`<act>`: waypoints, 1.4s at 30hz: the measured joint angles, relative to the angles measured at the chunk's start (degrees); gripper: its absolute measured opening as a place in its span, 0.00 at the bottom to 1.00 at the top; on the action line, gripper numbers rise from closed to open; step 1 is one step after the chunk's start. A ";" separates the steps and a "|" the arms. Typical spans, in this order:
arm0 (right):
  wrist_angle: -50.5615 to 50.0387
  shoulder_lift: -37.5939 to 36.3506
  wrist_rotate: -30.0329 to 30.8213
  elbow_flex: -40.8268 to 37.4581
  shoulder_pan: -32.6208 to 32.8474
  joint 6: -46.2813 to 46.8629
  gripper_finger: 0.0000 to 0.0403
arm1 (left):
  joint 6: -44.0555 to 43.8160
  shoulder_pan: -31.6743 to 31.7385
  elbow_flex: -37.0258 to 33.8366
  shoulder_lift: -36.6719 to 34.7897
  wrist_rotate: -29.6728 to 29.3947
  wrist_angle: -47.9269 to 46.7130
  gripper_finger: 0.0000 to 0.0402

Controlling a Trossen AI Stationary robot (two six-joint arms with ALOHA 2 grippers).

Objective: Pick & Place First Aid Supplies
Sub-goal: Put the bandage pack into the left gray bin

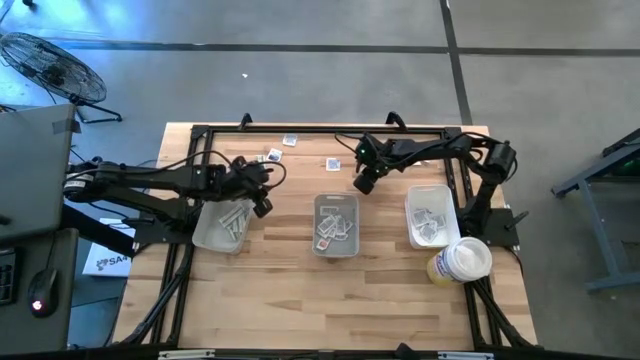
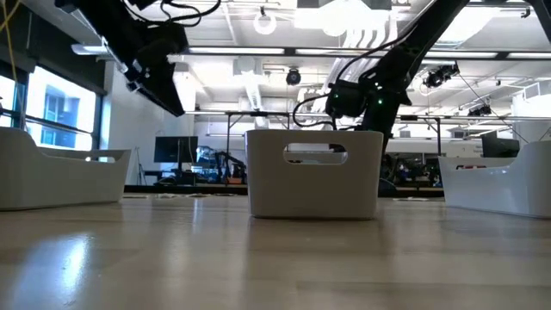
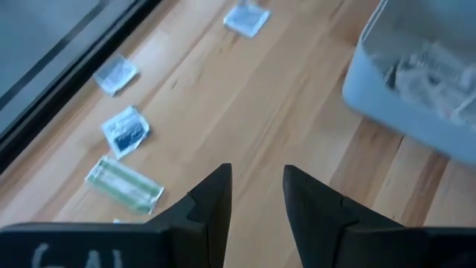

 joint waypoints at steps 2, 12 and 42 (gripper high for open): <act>0.18 0.02 0.02 0.00 -0.02 0.00 0.09 | 0.51 0.01 -0.86 -0.02 0.21 3.94 0.30; -0.58 -4.55 -2.86 -0.38 -0.11 -0.02 0.01 | 7.80 -0.01 -6.19 0.00 1.81 18.78 0.30; 32.47 -11.89 -42.20 -0.11 16.36 -7.56 0.00 | 42.24 0.02 -6.76 18.53 19.13 58.63 0.60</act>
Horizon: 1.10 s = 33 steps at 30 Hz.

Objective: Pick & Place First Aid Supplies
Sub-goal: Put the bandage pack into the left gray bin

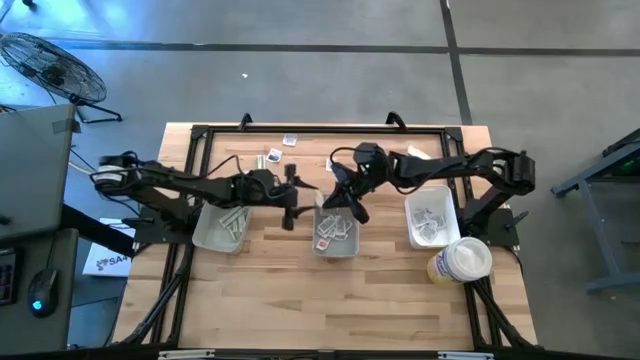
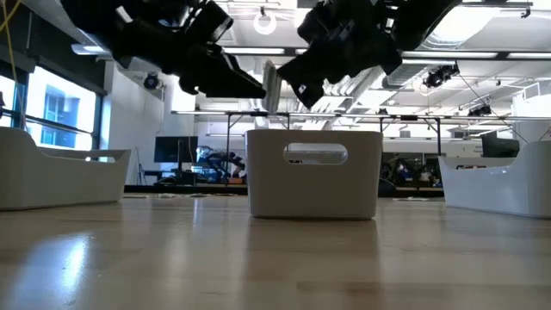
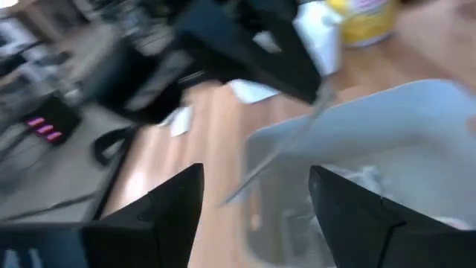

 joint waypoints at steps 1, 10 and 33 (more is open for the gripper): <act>0.64 0.00 -0.12 0.00 0.32 0.00 0.00 | 0.04 -0.02 0.45 0.85 1.96 0.30 0.59; 1.90 -0.02 -0.36 0.00 0.81 0.09 0.00 | -4.24 -0.02 1.60 2.79 4.52 -0.67 0.42; 3.23 -0.11 16.26 0.00 1.27 -2.26 0.32 | -26.61 -0.02 1.62 -14.41 3.04 -30.24 0.00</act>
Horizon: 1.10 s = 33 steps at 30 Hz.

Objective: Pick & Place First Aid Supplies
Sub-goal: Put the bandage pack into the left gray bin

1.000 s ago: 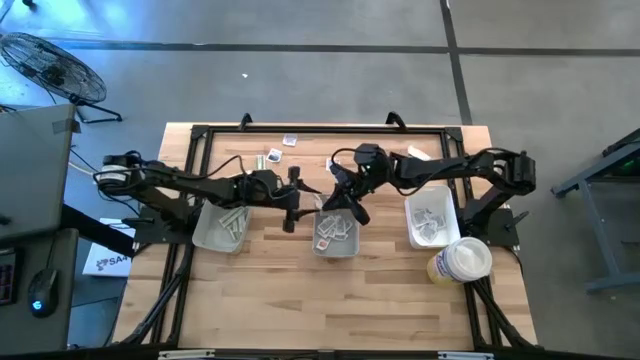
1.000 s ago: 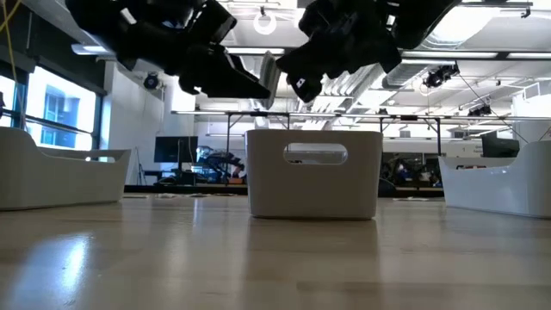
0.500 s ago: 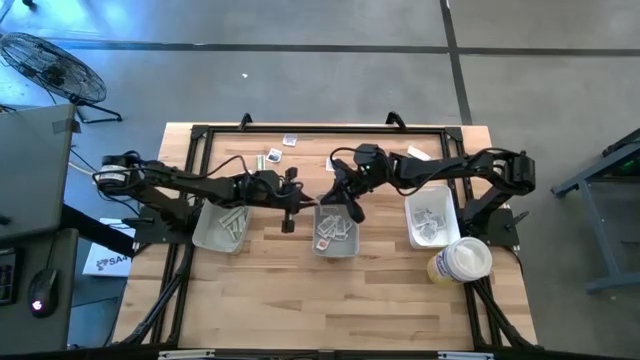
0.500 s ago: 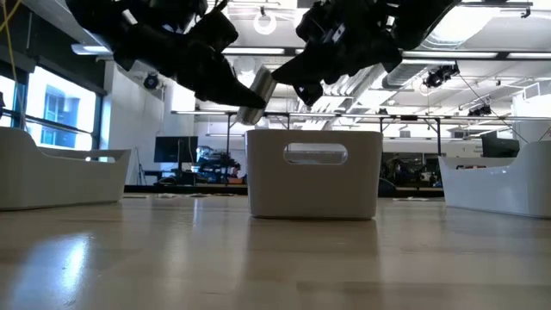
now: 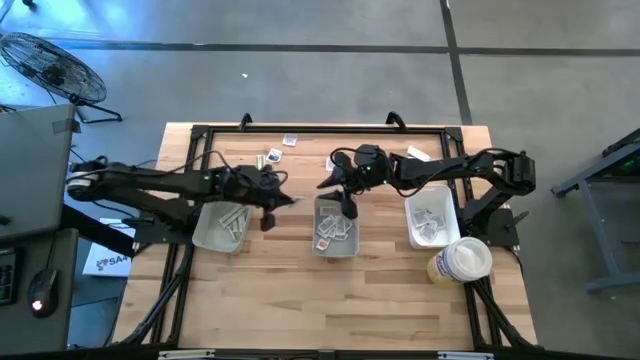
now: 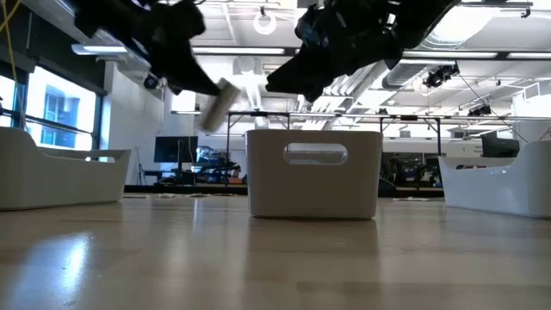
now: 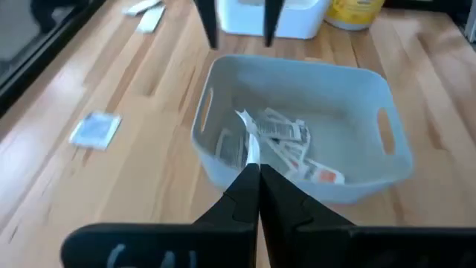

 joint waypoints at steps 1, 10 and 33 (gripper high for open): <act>0.00 0.00 1.56 0.00 0.00 -0.10 0.34 | -0.79 0.00 0.00 -1.82 -0.39 -2.59 0.00; -0.09 0.00 5.67 0.00 0.00 -0.19 0.41 | -13.03 -0.02 0.40 -16.37 -4.19 -25.55 0.00; -0.32 0.00 5.71 0.00 -0.02 0.95 0.40 | -41.16 -0.02 -6.48 -13.59 3.81 -49.11 0.00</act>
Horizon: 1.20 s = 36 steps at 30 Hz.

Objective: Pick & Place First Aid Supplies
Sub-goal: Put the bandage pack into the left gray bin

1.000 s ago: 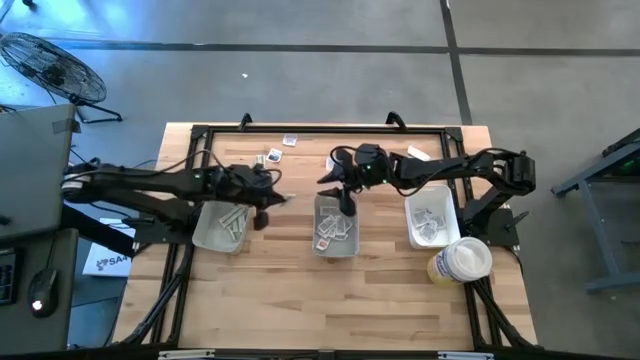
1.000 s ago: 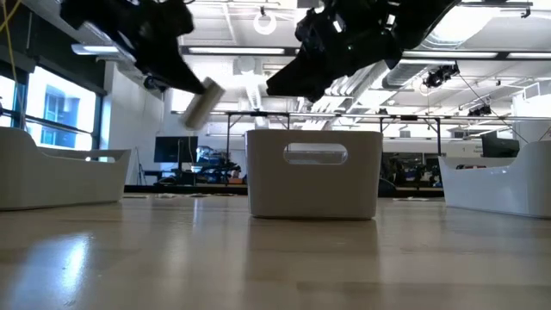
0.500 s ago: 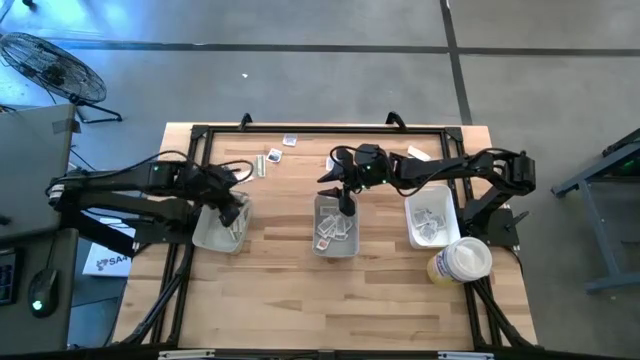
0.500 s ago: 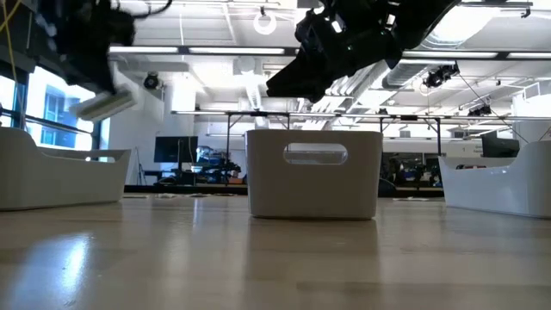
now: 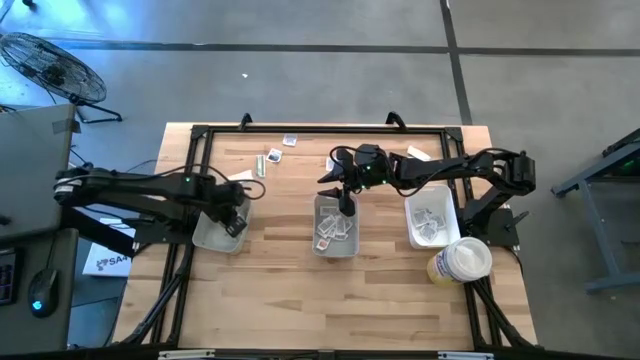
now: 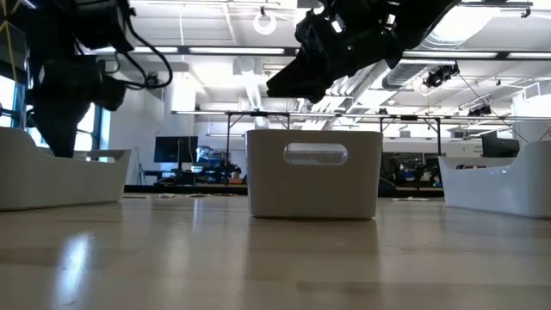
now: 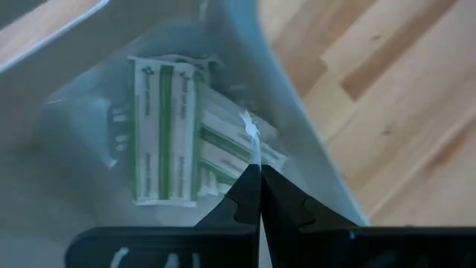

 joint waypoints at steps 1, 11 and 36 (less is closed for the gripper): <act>-0.05 0.00 0.00 0.00 0.00 0.00 0.40 | 0.00 0.00 -0.36 0.58 -0.28 0.29 0.00; -0.26 0.00 0.01 0.00 0.02 -0.01 0.40 | 0.41 0.00 -0.40 3.32 -3.66 0.10 0.04; -1.45 0.00 0.01 0.00 0.02 -0.06 0.39 | 21.03 4.83 17.09 6.63 -14.17 3.93 0.21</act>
